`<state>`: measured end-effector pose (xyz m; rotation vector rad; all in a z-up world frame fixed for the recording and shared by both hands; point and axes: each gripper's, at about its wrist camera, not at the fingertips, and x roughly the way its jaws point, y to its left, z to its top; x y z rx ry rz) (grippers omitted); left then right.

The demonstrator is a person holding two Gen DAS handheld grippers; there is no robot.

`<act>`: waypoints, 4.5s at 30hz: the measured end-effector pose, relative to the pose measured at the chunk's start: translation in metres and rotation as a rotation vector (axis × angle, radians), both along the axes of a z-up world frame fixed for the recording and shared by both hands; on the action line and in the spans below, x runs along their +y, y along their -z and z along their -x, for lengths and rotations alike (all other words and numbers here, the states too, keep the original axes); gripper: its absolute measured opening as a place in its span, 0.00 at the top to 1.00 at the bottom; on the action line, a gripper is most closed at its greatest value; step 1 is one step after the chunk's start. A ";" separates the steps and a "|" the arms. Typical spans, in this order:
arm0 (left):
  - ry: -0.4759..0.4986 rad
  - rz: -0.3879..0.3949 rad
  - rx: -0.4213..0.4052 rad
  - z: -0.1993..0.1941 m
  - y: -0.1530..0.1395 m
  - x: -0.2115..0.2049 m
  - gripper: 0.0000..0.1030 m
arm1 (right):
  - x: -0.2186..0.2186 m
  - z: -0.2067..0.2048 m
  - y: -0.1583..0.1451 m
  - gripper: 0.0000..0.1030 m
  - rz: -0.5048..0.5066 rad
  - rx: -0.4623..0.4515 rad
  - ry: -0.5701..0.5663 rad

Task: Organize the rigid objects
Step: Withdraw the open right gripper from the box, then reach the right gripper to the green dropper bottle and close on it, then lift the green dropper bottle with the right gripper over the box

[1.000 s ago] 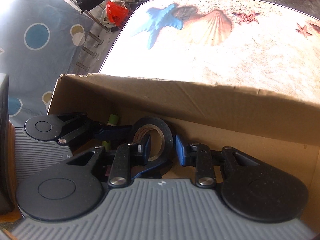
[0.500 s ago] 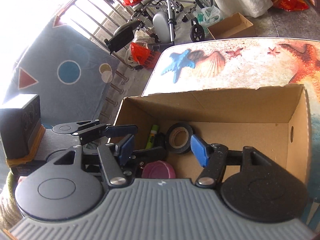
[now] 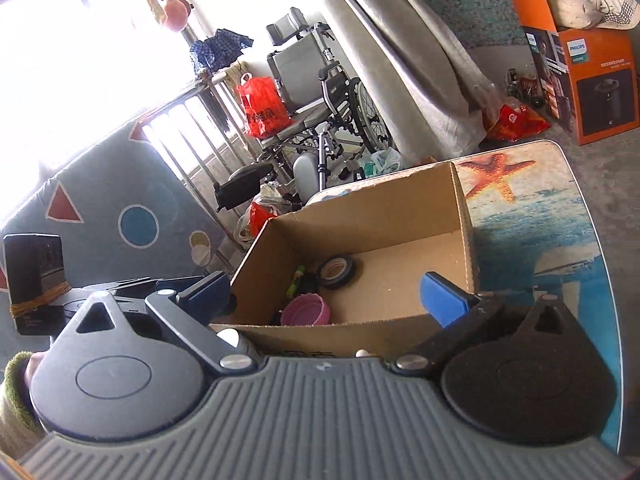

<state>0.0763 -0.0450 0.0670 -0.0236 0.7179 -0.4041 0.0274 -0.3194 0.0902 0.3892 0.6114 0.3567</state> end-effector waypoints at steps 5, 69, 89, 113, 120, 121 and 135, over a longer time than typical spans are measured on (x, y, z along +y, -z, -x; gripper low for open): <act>0.047 0.016 0.063 0.030 0.044 -0.019 0.12 | 0.026 0.014 0.027 0.01 0.234 0.044 0.025; 0.256 -0.252 -0.251 0.015 0.102 -0.094 0.46 | 0.044 -0.038 0.107 0.61 0.084 0.054 -0.053; 0.302 -0.150 -0.140 0.001 0.104 -0.102 0.69 | 0.029 -0.033 0.111 0.78 0.086 0.097 -0.048; 0.344 -0.188 -0.131 0.001 0.130 -0.122 0.67 | 0.012 -0.018 0.113 0.78 0.077 0.107 -0.024; 0.342 -0.178 -0.165 0.015 0.114 -0.118 0.68 | 0.016 -0.008 0.098 0.78 0.094 0.079 -0.034; 0.339 -0.177 -0.180 0.018 0.108 -0.117 0.68 | 0.017 -0.005 0.093 0.78 0.096 0.070 -0.036; 0.181 -0.092 -0.258 -0.029 -0.006 -0.074 0.67 | 0.058 -0.046 -0.042 0.78 0.175 -0.167 -0.216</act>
